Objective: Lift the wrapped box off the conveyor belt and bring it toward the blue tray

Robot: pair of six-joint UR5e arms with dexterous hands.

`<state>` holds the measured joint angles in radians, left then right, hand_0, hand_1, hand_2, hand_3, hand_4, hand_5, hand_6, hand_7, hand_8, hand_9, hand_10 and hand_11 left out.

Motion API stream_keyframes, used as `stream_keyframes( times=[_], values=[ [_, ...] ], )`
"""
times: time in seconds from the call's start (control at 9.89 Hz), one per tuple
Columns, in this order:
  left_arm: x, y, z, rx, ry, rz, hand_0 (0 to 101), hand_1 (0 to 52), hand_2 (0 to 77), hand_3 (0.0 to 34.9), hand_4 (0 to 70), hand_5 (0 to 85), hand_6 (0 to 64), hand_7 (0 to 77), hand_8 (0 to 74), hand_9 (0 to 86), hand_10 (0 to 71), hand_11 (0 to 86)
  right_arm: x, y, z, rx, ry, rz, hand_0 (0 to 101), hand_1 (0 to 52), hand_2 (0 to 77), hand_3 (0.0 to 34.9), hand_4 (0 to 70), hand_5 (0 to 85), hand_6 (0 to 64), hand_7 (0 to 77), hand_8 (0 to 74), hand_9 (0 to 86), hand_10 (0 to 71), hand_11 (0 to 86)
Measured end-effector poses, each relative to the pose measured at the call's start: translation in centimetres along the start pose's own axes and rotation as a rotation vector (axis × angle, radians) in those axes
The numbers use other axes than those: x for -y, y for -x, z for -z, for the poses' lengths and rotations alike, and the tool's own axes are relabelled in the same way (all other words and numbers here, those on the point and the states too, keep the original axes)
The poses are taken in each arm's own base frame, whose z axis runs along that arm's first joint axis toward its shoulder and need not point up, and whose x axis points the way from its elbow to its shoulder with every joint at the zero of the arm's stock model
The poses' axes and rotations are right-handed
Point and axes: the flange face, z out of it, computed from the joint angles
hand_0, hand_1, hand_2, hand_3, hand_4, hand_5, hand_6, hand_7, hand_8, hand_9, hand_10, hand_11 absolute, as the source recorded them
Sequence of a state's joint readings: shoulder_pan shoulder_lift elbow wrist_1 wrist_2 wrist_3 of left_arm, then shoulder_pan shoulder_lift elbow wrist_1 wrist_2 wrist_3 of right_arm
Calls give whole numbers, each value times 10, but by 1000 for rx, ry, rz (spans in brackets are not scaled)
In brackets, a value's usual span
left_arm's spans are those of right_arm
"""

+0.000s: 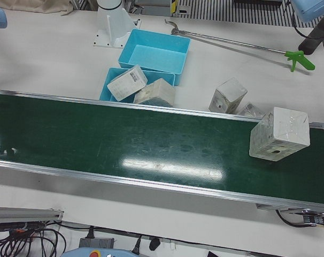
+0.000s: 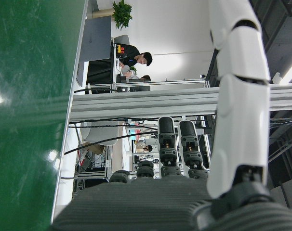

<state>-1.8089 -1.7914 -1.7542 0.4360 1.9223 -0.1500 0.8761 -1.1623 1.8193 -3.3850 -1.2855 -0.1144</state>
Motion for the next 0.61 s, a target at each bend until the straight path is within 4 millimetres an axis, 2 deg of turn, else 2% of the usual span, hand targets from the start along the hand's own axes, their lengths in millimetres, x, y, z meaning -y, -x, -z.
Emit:
stream_keyframes(
  times=[0.61],
  values=[
    [0, 0, 0, 0, 0, 0, 0, 0, 5, 0, 0, 11, 0, 5, 5, 0, 5, 0, 1, 1, 2, 0, -3, 1, 479, 147, 147, 14, 104, 175, 71, 218, 16, 60, 5, 33]
  ],
)
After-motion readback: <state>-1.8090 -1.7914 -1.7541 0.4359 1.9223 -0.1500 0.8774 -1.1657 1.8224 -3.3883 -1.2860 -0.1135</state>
